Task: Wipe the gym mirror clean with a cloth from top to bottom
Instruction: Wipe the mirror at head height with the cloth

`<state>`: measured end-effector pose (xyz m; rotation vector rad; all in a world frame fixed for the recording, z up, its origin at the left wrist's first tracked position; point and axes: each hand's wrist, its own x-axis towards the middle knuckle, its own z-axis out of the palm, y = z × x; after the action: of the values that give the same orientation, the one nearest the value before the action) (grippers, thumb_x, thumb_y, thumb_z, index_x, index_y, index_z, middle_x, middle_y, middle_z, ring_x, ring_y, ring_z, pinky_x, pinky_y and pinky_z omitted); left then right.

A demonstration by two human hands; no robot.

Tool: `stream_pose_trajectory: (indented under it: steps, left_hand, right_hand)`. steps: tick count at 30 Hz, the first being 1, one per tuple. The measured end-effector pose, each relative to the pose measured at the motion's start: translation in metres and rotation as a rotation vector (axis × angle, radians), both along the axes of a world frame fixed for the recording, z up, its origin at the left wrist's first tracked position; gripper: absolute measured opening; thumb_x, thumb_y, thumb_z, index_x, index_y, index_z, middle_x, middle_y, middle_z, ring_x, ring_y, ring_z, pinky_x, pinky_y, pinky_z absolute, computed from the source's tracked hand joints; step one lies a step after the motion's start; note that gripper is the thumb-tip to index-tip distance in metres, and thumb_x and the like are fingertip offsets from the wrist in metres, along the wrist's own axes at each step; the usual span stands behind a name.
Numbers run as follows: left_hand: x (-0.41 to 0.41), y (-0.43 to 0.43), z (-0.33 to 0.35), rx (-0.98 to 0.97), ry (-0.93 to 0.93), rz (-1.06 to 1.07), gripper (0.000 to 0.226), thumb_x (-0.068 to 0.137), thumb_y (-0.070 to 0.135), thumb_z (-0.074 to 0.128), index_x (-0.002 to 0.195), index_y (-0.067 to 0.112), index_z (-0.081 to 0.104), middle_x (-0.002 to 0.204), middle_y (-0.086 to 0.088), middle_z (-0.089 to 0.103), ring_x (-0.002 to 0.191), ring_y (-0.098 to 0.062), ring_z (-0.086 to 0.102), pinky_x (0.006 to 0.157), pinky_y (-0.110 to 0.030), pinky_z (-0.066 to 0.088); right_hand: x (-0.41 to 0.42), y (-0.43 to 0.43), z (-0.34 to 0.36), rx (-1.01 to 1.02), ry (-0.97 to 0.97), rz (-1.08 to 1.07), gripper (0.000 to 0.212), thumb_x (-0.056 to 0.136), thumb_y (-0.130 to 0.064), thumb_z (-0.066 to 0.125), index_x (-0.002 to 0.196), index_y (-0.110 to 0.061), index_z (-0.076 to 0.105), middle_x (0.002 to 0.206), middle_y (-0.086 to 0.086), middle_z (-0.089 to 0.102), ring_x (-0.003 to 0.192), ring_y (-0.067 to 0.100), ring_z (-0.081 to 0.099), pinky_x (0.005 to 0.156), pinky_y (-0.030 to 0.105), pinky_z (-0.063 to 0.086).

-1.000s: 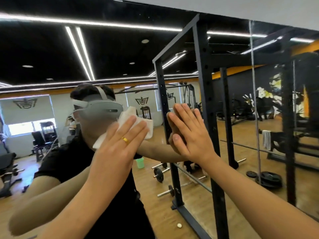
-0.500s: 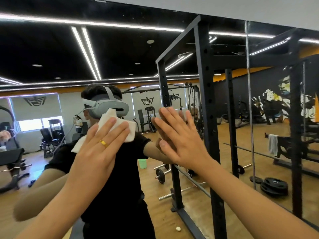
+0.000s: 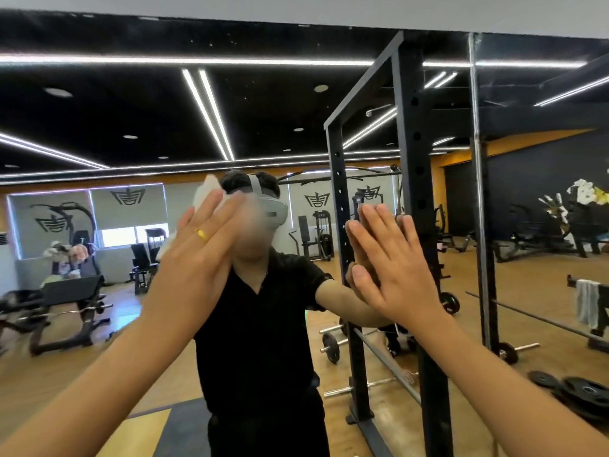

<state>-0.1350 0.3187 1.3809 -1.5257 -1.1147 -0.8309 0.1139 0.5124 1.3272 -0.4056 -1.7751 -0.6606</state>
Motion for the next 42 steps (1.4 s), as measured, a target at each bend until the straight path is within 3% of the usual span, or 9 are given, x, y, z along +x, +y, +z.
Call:
stream_pose_trajectory:
  steps: [3, 10, 15, 20, 22, 32, 36, 39, 42]
  left_hand:
    - [0.026, 0.025, 0.033, 0.023, 0.024, -0.003, 0.050, 0.094, -0.008, 0.065, 0.143, 0.002, 0.056, 0.152, -0.013, 0.052, 0.147, -0.034, 0.037, 0.118, -0.059, 0.033]
    - [0.041, 0.035, 0.019, 0.041, -0.070, -0.016, 0.052, 0.095, -0.008, 0.064, 0.143, 0.009, 0.057, 0.152, -0.005, 0.053, 0.149, -0.030, 0.036, 0.119, -0.054, 0.033]
    - [0.027, 0.029, -0.006, -0.003, 0.016, 0.003, 0.064, 0.084, -0.016, 0.072, 0.143, 0.006, 0.057, 0.153, -0.006, 0.052, 0.150, -0.026, 0.033, 0.127, -0.036, 0.015]
    - [0.037, 0.037, 0.057, 0.009, -0.070, 0.022, 0.047, 0.099, -0.001, 0.062, 0.144, 0.014, 0.057, 0.153, -0.004, 0.052, 0.149, -0.035, 0.037, 0.117, -0.059, 0.035]
    - [0.043, 0.040, 0.067, 0.041, -0.103, 0.004, 0.042, 0.101, -0.001, 0.059, 0.141, 0.011, 0.061, 0.149, -0.005, 0.056, 0.147, -0.036, 0.040, 0.115, -0.059, 0.037]
    - [0.045, 0.033, -0.013, 0.031, -0.106, -0.021, 0.054, 0.088, -0.017, 0.067, 0.136, 0.007, 0.065, 0.147, 0.000, 0.057, 0.146, -0.025, 0.041, 0.126, -0.030, 0.017]
    - [0.050, 0.025, -0.052, -0.023, -0.106, -0.028, 0.042, 0.096, -0.003, 0.056, 0.136, 0.007, 0.065, 0.147, -0.001, 0.057, 0.147, -0.024, 0.040, 0.124, -0.043, 0.026]
    - [0.045, 0.019, -0.070, -0.107, -0.026, 0.003, 0.042, 0.101, 0.012, 0.048, 0.139, 0.005, 0.061, 0.150, -0.006, 0.055, 0.147, -0.027, 0.039, 0.126, -0.041, 0.023]
    - [0.040, 0.017, -0.054, -0.110, 0.050, 0.059, 0.039, 0.102, 0.010, 0.049, 0.138, 0.001, 0.061, 0.149, -0.009, 0.055, 0.145, -0.030, 0.042, 0.125, -0.043, 0.024]
  right_hand:
    - [0.001, 0.001, 0.000, 0.006, 0.003, 0.031, 0.065, 0.100, -0.038, 0.043, 0.159, -0.013, 0.036, 0.171, 0.010, 0.021, 0.159, 0.028, 0.015, 0.127, 0.058, 0.010]
    - [-0.001, 0.002, -0.001, 0.030, 0.026, 0.063, 0.063, 0.100, -0.037, 0.043, 0.158, -0.012, 0.038, 0.169, 0.012, 0.024, 0.158, 0.028, 0.017, 0.128, 0.054, 0.009]
    - [-0.001, 0.003, -0.002, 0.042, 0.037, 0.068, 0.062, 0.101, -0.037, 0.043, 0.158, -0.011, 0.039, 0.169, 0.012, 0.026, 0.158, 0.029, 0.019, 0.126, 0.059, 0.015]
    - [-0.001, 0.004, -0.002, 0.021, 0.035, 0.076, 0.063, 0.101, -0.037, 0.043, 0.157, -0.011, 0.039, 0.169, 0.012, 0.026, 0.158, 0.029, 0.019, 0.124, 0.063, 0.018]
    - [-0.001, 0.004, -0.003, 0.010, 0.028, 0.077, 0.063, 0.101, -0.038, 0.042, 0.158, -0.011, 0.038, 0.169, 0.011, 0.025, 0.158, 0.028, 0.018, 0.126, 0.061, 0.015]
    - [0.000, 0.006, -0.002, 0.039, 0.039, 0.083, 0.062, 0.102, -0.037, 0.042, 0.158, -0.011, 0.038, 0.169, 0.012, 0.025, 0.158, 0.028, 0.018, 0.129, 0.053, 0.008]
    - [0.001, 0.005, -0.002, 0.043, 0.039, 0.073, 0.062, 0.102, -0.037, 0.041, 0.159, -0.011, 0.038, 0.169, 0.012, 0.026, 0.158, 0.028, 0.018, 0.129, 0.053, 0.008]
    - [0.001, 0.004, -0.002, 0.038, 0.045, 0.086, 0.062, 0.102, -0.036, 0.044, 0.159, -0.012, 0.038, 0.169, 0.011, 0.026, 0.159, 0.027, 0.017, 0.129, 0.052, 0.008]
    - [0.002, 0.004, -0.001, 0.053, 0.048, 0.084, 0.062, 0.101, -0.035, 0.045, 0.159, -0.013, 0.037, 0.169, 0.011, 0.025, 0.159, 0.026, 0.017, 0.129, 0.052, 0.007]
